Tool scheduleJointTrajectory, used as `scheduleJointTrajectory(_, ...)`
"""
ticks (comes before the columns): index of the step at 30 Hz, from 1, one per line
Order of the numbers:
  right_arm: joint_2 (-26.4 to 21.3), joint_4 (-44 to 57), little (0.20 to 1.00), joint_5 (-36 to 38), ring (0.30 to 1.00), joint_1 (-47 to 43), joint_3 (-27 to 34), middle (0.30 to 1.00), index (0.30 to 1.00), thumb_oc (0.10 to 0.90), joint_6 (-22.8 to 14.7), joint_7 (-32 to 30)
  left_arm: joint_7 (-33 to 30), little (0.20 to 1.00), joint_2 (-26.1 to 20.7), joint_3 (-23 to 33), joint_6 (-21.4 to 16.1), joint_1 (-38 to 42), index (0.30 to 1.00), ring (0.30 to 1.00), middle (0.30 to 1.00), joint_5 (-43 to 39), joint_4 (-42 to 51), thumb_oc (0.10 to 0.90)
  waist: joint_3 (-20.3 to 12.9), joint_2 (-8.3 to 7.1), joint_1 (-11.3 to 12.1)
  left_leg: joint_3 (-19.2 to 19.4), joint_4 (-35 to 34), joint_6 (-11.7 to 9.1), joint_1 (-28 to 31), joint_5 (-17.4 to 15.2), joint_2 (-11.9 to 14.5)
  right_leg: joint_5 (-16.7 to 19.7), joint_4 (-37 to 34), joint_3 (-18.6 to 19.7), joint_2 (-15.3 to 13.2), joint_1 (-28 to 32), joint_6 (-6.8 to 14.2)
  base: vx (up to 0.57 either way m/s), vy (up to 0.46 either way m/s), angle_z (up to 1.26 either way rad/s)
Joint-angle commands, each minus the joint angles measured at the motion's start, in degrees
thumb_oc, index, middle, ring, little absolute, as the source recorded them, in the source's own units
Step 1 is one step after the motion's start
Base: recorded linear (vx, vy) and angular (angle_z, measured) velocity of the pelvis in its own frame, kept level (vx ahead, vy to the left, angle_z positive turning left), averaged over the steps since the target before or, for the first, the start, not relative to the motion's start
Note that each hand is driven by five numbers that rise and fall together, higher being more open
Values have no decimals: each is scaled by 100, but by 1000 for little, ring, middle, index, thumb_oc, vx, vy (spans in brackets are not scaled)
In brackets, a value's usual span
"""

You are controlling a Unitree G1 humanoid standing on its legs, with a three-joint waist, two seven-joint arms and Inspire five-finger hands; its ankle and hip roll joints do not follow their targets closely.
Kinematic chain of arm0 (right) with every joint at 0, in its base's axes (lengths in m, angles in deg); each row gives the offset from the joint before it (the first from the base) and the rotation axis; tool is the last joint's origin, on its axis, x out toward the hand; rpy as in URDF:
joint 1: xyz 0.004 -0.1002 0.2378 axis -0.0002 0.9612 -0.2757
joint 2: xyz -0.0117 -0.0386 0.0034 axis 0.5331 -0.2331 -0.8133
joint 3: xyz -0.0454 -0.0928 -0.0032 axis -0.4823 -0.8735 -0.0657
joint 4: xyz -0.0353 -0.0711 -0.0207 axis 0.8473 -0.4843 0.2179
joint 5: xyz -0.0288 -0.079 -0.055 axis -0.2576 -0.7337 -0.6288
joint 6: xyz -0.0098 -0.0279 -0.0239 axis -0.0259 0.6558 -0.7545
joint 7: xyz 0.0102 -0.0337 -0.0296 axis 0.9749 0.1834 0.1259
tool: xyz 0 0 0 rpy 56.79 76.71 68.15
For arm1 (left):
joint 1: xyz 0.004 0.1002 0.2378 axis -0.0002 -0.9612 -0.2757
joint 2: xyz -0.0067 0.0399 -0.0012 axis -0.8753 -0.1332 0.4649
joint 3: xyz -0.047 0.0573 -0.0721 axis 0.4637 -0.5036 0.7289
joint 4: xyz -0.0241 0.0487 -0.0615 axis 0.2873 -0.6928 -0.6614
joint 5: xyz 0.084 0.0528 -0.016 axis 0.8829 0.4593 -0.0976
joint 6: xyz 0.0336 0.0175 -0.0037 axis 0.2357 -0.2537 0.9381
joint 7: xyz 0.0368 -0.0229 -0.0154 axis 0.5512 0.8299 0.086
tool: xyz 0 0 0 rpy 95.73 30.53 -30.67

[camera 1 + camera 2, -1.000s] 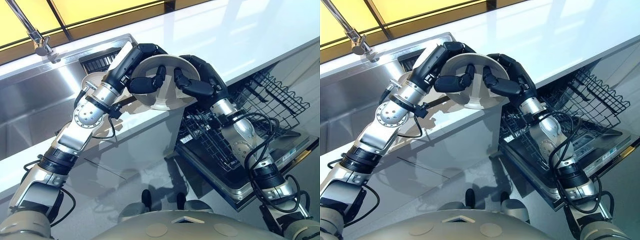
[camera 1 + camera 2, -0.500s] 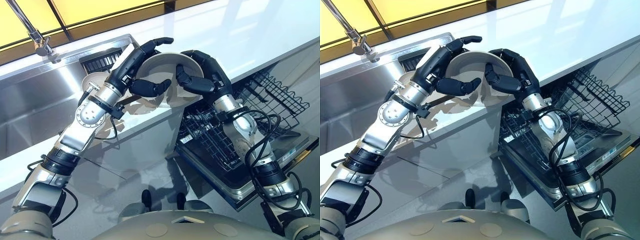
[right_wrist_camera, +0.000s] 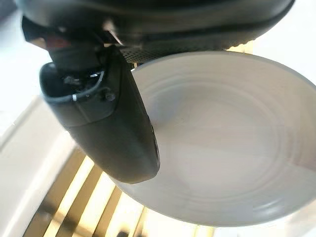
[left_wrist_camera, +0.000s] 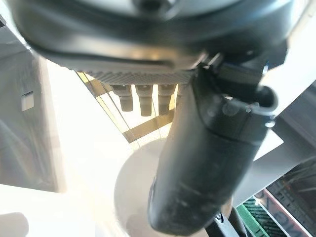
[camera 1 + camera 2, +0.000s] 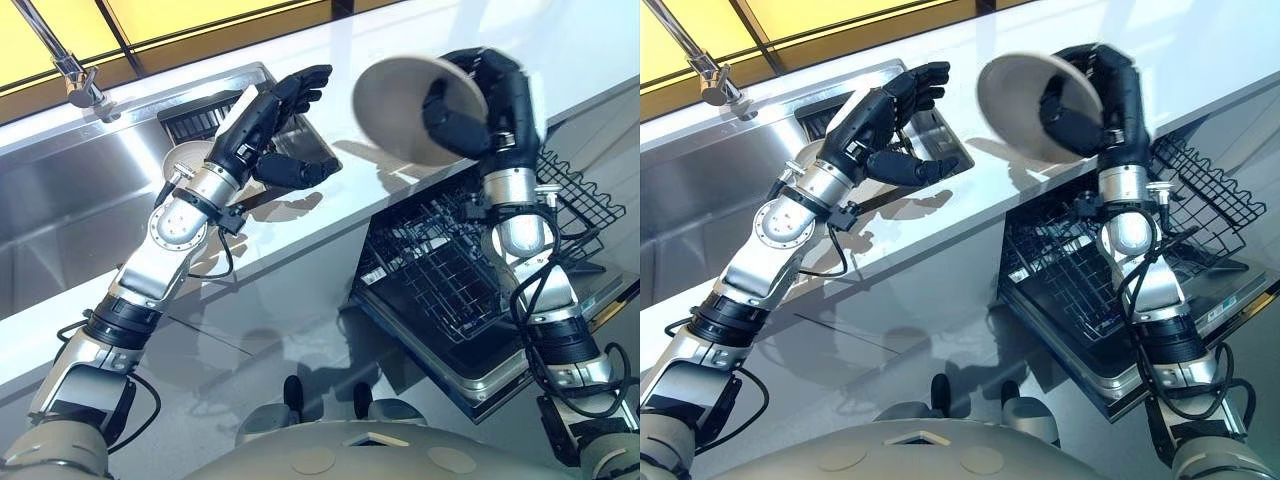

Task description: Pick up plates and place into dishwasher.

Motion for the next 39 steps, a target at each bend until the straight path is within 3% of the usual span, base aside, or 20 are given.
scheduleJointTrajectory(1,-707,32,200,-1066,300,-1084,888,300,300,100,-510,-1551,-346,900,-246,744,-382,117,900,900,900,-216,209,800,-453,42,100,4,31,9,268,-597,19,-348,450,-92,197,-160,113,48,-16,5)
scheduleJointTrajectory(7,-1291,-399,200,-934,300,-87,1893,300,300,100,-84,-1662,-454,900,-594,1502,-350,-424,900,900,900,-7,24,800,-441,43,73,-32,35,-13,262,-585,25,-389,483,-107,184,-153,132,51,-19,4)
scheduleJointTrajectory(9,-1337,-603,200,-836,300,392,2247,300,300,100,-38,-1452,-516,900,-696,1784,-387,-607,900,900,900,132,-213,800,-436,45,40,-14,39,-19,262,-589,29,-402,496,-95,181,-163,137,68,-29,4)
scheduleJointTrajectory(13,-1330,-1073,200,-687,300,897,2374,300,300,100,-112,-1146,-638,900,-832,2134,-508,-759,900,900,900,116,-713,800,-409,64,-8,26,41,-23,277,-589,42,-433,548,-88,185,-190,129,68,-26,5)
scheduleJointTrajectory(19,-1042,-1687,200,-663,300,1324,2213,300,300,100,-120,-794,-880,900,-835,2529,-563,-941,900,900,900,-6,-1009,800,-278,145,-15,40,70,-31,320,-626,60,-615,766,-121,168,-209,83,99,-26,-2)
scheduleJointTrajectory(29,-1159,-2235,200,-910,300,907,1564,300,300,100,134,-639,-894,900,-890,2567,-571,-968,900,900,900,-82,-1023,800,142,301,159,-214,307,-118,108,-579,11,-776,1125,-349,92,-356,-36,32,-25,12)
scheduleJointTrajectory(39,-1457,-3766,200,-134,300,-173,676,300,300,100,1239,-284,-854,900,-1269,2412,-711,-715,900,900,900,-278,-1177,800,445,305,446,-429,470,-222,-174,-479,2,-828,1240,-621,86,-452,-161,4,-57,22)
